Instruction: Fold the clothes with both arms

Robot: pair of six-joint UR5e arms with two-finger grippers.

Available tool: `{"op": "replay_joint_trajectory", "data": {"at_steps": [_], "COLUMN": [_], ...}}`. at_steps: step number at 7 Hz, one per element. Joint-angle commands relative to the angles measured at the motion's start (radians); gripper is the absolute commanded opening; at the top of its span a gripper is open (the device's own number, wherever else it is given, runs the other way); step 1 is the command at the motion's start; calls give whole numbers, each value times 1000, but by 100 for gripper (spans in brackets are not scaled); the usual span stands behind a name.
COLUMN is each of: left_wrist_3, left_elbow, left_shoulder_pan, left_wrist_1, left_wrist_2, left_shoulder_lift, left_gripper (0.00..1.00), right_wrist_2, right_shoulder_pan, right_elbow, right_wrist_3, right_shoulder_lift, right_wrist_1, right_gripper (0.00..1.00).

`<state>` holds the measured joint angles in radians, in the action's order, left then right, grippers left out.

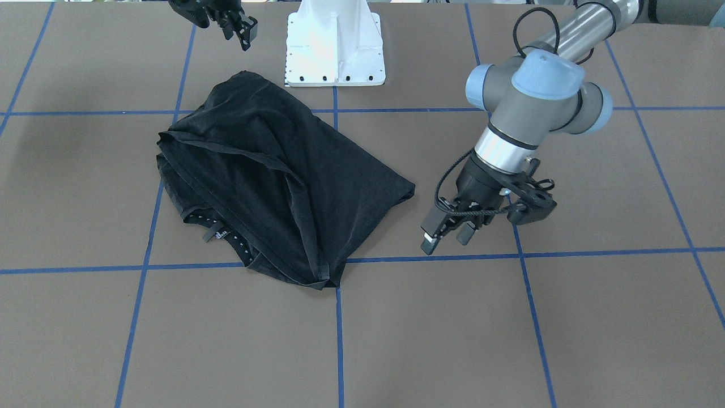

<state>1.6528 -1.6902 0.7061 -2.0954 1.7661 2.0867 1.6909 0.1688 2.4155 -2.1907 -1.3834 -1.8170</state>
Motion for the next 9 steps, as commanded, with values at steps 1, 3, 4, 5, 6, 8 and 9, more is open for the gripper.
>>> {"op": "replay_joint_trajectory", "data": {"at_steps": [1, 3, 4, 5, 6, 8, 9], "left_wrist_3": [8, 8, 7, 7, 5, -4, -4], "left_elbow": [-83, -20, -4, 1, 3, 6, 4], "left_shoulder_pan": [-149, -226, -244, -247, -247, -247, -247], "left_wrist_1": [78, 74, 74, 74, 74, 72, 72], "left_wrist_2": [-101, -106, -106, -106, -106, -105, -103], "left_shoulder_lift": [-85, -79, -82, -77, -80, -83, -79], "left_gripper": [97, 86, 81, 77, 63, 0, 0], "right_wrist_2": [-2, -2, -2, -2, -2, -2, -2], "right_shoulder_pan": [208, 303, 326, 339, 342, 348, 350], "right_elbow": [-12, -89, -129, -151, -153, -161, -165], "right_wrist_3": [139, 230, 232, 236, 236, 238, 238], "right_shoulder_lift": [67, 111, 135, 141, 141, 139, 139], "right_wrist_1": [-1, 7, 7, 7, 7, 7, 7], "right_gripper": [100, 100, 100, 100, 100, 100, 100]}}
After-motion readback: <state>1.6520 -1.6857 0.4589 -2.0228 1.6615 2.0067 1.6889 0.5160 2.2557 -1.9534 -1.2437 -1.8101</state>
